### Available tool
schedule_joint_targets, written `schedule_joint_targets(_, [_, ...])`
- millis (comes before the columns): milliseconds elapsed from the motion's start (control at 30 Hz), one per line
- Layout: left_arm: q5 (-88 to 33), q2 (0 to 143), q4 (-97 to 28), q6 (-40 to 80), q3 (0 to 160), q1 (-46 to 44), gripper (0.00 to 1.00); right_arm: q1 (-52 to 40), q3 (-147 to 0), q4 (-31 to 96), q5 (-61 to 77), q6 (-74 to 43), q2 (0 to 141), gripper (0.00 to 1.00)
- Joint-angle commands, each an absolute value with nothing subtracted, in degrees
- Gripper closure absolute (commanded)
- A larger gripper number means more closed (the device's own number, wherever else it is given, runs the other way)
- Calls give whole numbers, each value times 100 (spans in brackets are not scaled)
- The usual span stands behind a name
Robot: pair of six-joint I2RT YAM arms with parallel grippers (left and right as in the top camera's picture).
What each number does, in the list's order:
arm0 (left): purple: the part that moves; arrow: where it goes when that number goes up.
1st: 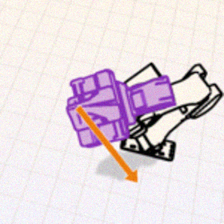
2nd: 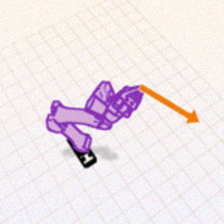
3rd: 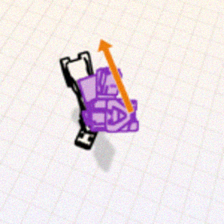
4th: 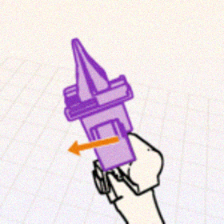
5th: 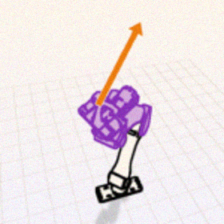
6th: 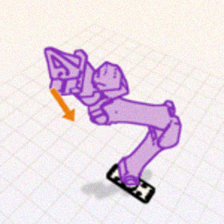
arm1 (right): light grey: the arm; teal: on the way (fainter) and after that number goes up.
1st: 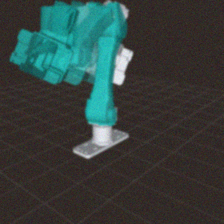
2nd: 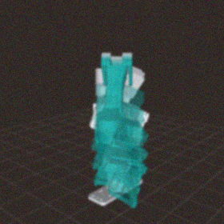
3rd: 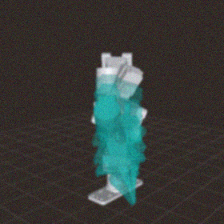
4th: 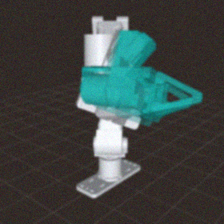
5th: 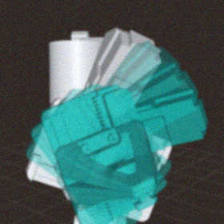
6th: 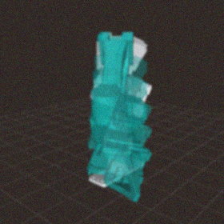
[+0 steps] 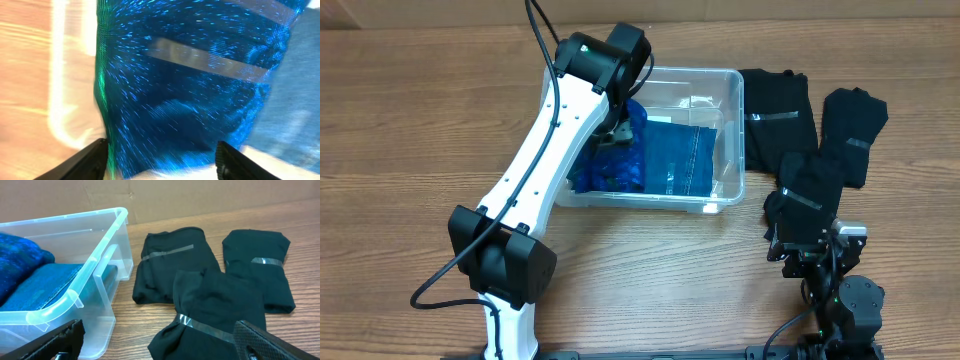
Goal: Pack container
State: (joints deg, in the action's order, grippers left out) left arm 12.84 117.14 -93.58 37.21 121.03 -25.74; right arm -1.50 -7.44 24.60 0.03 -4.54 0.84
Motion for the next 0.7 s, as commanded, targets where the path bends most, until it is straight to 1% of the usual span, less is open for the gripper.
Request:
schedule_joint_targets(0, [1774,11609,-9684,3712,12134,-2418,12,-121,-716,2449,30,-491,19,0])
schedule_joint_targets(167, [1636,11548,-9572,3940,12136,-2294,8,-121,-718,2449,30,-491,19,0])
schedule_joint_targets(200, [1472,11537,-9419,3868,12136,-2276,8,-121,-716,2449,30,-491,19,0])
schedule_joint_targets(233, [1334,11537,-9303,3793,12136,-2276,11,-121,-716,2449,32,-491,19,0])
schedule_joint_targets(333, [550,11585,-8702,3393,12127,-2338,30,-121,-718,2449,32,-491,19,0])
schedule_joint_targets(367, [353,11614,-8523,3326,12121,-2392,40,-121,-716,2449,32,-491,19,0])
schedule_joint_targets(467, [344,11780,-8121,3297,12110,-2609,62,-121,-716,2449,30,-491,16,0])
schedule_joint_targets(500, [377,11876,-8012,3297,12105,-2683,72,-121,-716,2449,32,-491,19,0])
schedule_joint_targets(567, [427,12143,-7848,3295,12105,-2818,74,-121,-716,2449,30,-491,19,0])
schedule_joint_targets(633, [569,12532,-7837,3301,12105,-2895,74,-121,-716,2449,30,-491,19,0])
schedule_joint_targets(667, [578,12726,-7850,3299,12105,-2897,70,-121,-716,2449,30,-491,19,0])
